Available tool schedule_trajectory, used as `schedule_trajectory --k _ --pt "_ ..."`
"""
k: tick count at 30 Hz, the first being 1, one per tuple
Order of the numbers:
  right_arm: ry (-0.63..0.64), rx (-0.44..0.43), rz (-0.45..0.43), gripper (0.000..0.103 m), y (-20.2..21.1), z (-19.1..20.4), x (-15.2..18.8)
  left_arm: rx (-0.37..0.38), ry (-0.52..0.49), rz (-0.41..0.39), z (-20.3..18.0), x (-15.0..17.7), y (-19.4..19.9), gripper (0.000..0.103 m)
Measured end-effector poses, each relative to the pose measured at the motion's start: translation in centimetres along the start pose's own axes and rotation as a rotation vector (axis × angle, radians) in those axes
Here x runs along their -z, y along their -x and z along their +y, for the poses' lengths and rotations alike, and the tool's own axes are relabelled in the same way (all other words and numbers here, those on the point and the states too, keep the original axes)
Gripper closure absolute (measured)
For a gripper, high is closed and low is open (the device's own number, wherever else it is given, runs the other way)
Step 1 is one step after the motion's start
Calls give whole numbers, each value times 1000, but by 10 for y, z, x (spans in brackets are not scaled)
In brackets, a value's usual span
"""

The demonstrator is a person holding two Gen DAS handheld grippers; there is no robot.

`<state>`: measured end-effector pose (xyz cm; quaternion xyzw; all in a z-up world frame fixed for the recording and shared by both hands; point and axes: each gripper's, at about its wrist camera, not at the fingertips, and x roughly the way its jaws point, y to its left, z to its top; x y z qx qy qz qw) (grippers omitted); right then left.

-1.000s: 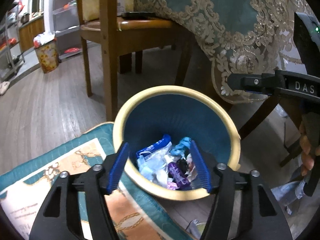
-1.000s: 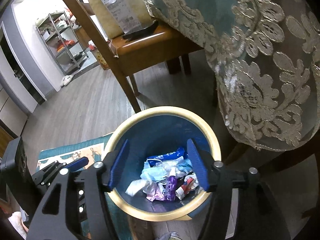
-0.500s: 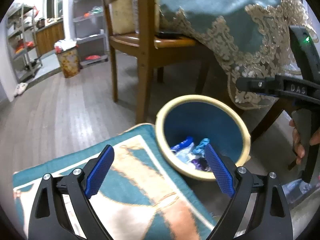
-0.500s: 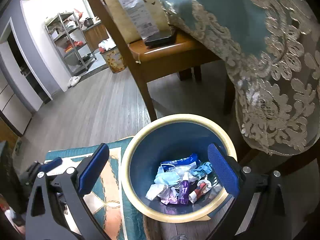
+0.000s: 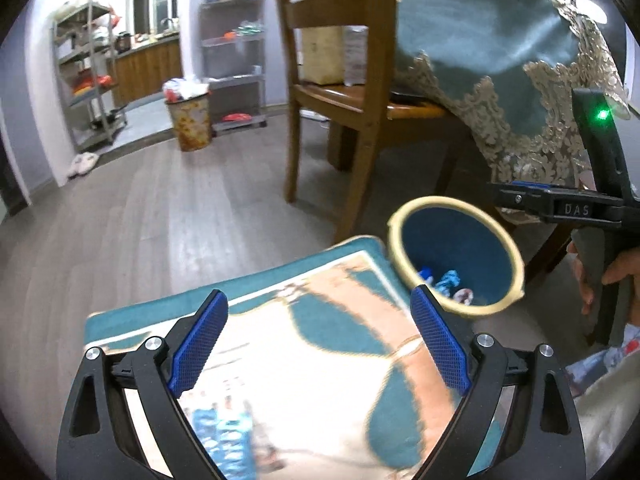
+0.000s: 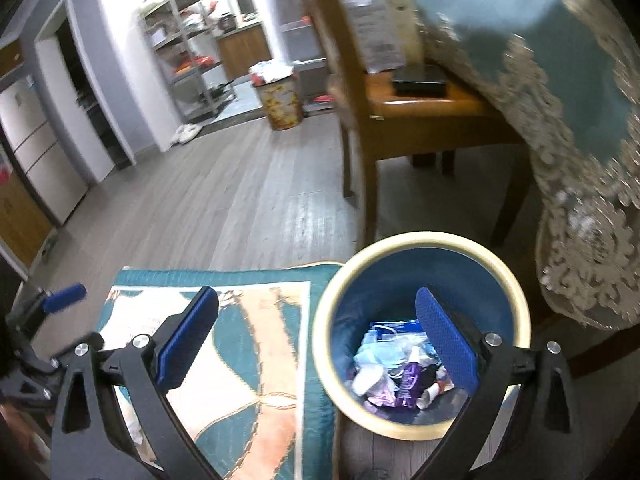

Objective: Collect trash
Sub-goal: 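Return both grippers over the cushion toward the remaining trash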

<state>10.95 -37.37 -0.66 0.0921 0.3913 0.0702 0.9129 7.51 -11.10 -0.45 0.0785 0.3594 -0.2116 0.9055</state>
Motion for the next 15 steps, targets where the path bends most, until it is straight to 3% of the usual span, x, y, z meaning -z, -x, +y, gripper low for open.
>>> schedule_trajectory --k 15 --pt "202 -103 94 6 -32 116 30 -145 158 33 115 67 55 11"
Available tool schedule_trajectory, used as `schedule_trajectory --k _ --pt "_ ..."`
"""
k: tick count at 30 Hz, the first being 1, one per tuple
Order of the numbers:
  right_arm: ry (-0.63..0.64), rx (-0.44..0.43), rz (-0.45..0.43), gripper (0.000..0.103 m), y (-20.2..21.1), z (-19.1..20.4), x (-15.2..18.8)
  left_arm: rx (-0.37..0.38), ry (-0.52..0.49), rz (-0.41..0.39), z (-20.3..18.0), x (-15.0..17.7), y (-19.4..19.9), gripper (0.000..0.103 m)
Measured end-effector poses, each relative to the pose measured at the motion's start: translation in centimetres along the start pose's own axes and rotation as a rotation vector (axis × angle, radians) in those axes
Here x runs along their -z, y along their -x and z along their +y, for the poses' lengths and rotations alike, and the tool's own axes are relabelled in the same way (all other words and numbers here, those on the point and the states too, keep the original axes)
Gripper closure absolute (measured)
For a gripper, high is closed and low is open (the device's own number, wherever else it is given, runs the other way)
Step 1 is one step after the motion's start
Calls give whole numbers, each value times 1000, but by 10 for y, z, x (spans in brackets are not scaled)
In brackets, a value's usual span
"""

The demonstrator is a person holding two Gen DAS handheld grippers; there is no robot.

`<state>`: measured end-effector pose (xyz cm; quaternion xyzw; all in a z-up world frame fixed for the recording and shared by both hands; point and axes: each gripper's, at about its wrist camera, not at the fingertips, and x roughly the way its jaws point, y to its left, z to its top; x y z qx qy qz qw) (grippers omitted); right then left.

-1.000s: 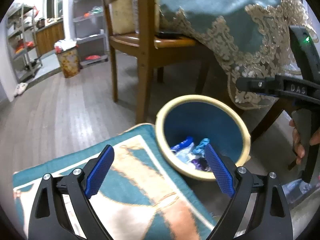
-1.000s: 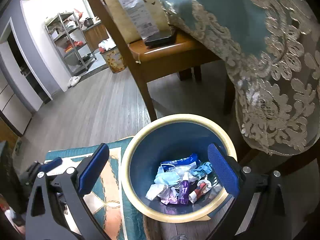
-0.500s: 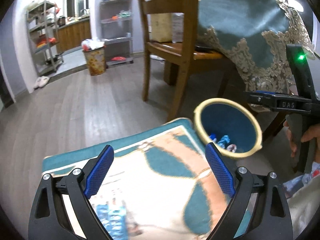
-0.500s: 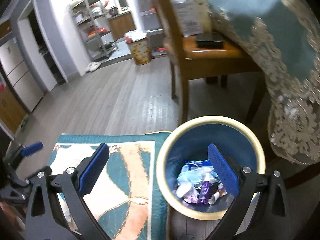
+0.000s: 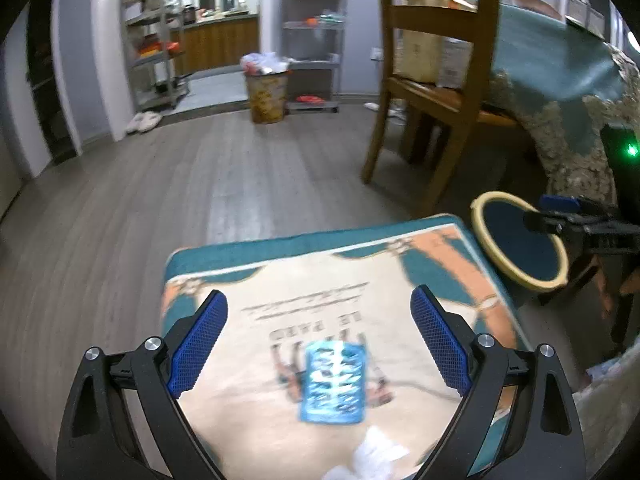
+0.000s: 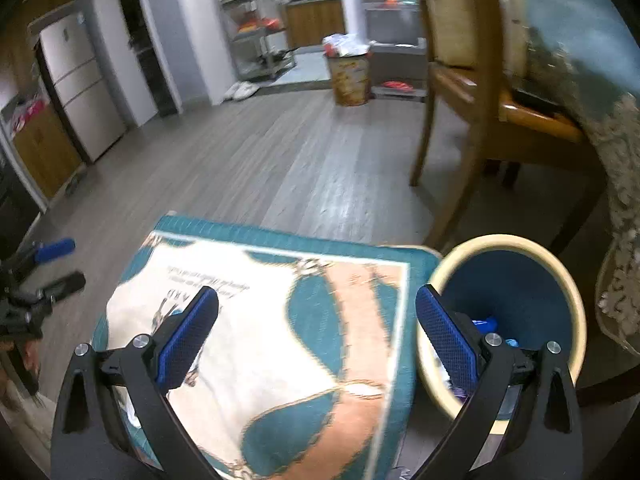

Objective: Collect trash
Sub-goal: 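Return both grippers over the cushion toward the remaining trash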

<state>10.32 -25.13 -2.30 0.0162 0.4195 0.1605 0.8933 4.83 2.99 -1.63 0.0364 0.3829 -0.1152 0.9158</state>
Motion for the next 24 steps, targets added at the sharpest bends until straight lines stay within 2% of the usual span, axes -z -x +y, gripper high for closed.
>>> schedule_trajectory --k 6,11,16,21,23,24 --pt "88 -63 79 6 -30 61 20 -48 48 19 36 15 3 11" --pt "225 -90 148 6 -55 118 47 -69 71 24 58 21 6 11" --pt "276 -166 245 6 -74 152 80 -86 113 24 76 24 10 11" --pt "294 -214 341 6 -88 169 116 -91 151 21 90 25 13 11" --pt "301 -202 392 16 -98 176 130 -88 165 23 91 23 12 11" --pt "304 -198 415 28 -104 179 136 -84 171 22 92 23 12 11"
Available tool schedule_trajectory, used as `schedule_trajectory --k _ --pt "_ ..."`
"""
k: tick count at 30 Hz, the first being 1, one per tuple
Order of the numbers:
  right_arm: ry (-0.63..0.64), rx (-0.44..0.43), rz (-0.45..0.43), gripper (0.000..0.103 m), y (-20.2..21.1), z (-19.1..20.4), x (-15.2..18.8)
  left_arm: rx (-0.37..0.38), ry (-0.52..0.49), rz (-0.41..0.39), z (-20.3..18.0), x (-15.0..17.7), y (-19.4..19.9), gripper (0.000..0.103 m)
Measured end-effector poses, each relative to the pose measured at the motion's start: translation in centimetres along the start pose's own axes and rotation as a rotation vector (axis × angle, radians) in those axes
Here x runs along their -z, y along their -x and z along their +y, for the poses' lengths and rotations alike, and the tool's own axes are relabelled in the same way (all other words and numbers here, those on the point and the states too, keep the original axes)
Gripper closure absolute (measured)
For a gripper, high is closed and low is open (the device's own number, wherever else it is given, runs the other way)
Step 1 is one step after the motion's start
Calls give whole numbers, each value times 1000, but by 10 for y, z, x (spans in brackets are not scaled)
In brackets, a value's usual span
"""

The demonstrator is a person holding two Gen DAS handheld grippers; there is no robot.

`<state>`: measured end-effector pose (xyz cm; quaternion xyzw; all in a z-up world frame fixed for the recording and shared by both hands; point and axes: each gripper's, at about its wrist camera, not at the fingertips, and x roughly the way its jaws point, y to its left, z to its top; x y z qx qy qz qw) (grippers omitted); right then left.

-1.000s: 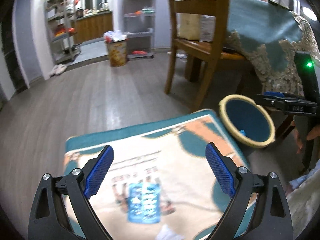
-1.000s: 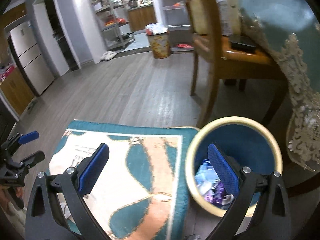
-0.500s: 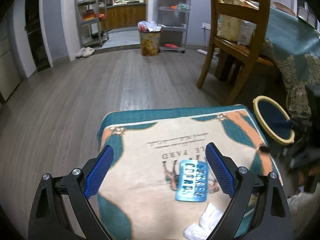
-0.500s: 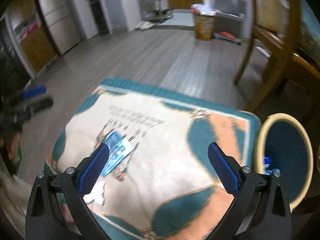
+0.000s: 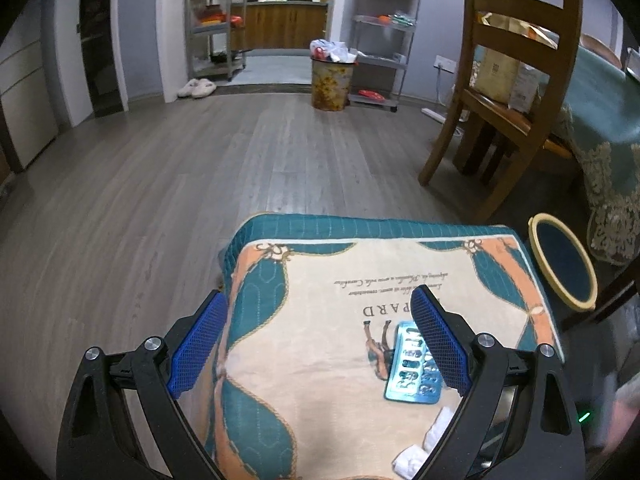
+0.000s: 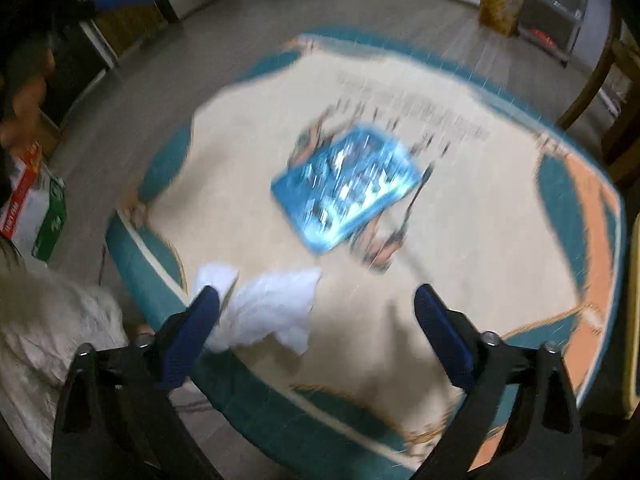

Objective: Collect trash
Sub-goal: 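Return both grippers over the cushion toward the remaining trash, then grasp the blue pill blister with the left gripper while the right gripper grasps the white tissue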

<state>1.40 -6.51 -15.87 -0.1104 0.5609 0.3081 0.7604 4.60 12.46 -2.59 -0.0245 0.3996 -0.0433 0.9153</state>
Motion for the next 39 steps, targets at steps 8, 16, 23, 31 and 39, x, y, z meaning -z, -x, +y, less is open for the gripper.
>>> schedule_trajectory --k 8,16,23,31,39 --pt "42 -28 -7 95 5 3 0 7 -25 8 -10 -1 -5 11" --pt "-54 23 -97 95 99 -58 -19 53 20 79 -21 9 -36 11" --pt "-169 146 -223 95 152 -134 -13 61 -102 246 -68 55 -94 11" --pt "-253 111 -284 95 166 -163 -11 69 -209 340 -105 80 -128 11" --pt "-282 113 -301 95 167 -175 -7 21 -253 351 -115 84 -132 34"
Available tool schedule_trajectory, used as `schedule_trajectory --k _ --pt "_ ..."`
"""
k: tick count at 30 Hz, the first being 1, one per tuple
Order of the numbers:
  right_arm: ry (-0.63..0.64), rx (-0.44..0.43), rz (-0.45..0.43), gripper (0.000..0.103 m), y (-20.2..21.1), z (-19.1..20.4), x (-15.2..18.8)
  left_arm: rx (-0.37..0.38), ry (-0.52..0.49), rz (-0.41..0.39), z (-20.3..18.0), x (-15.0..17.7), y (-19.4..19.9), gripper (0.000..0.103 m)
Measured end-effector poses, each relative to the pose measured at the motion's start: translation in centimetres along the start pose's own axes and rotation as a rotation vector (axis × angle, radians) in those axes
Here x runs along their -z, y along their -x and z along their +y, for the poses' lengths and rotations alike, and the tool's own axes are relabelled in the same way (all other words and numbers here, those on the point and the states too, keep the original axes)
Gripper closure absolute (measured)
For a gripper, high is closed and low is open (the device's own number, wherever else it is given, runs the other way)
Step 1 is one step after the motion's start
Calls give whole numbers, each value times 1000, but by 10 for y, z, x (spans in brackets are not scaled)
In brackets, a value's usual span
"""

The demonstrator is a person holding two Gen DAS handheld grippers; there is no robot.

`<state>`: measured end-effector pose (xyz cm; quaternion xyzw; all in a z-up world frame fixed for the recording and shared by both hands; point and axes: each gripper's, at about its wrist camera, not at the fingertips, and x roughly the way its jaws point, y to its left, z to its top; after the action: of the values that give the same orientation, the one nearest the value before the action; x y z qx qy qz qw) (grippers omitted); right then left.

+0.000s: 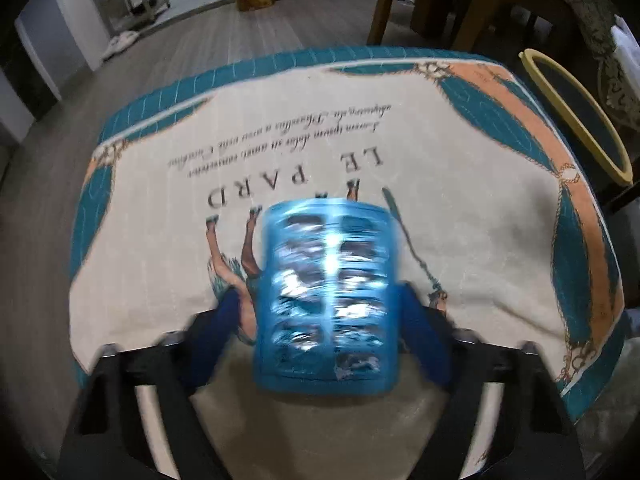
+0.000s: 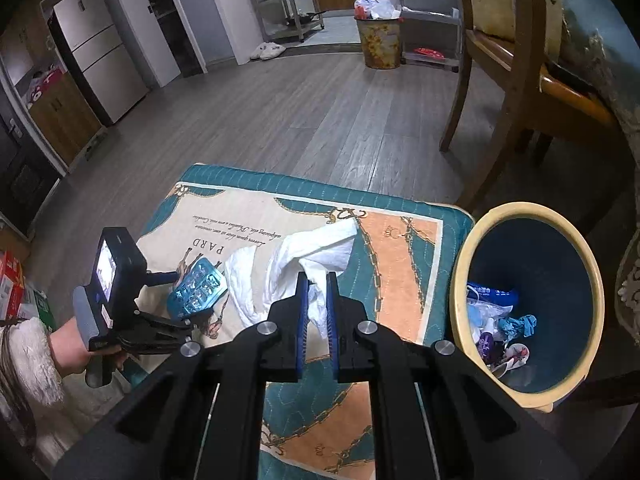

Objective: Collect trash
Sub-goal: 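Grasp the blue pill blister with the left gripper while the right gripper grasps the white tissue, then carry both items over the bin and open both grippers to drop them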

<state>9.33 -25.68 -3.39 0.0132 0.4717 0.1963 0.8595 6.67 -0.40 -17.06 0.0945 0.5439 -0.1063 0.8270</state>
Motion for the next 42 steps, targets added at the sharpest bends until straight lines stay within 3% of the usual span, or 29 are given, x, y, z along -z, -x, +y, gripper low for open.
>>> schedule_trajectory --k 7,14,31,42 --pt "-56 7 -26 95 9 -19 -2 4 -24 -45 -13 -11 16 34" --pt "-125 50 -68 95 27 -53 0 12 -81 -129 -50 -39 42 34" --pt "-312 167 -103 95 57 -160 27 136 -173 -211 -158 -100 52 34" --pt "-433 258 -88 95 58 -218 50 284 -292 -224 -248 -130 47 34"
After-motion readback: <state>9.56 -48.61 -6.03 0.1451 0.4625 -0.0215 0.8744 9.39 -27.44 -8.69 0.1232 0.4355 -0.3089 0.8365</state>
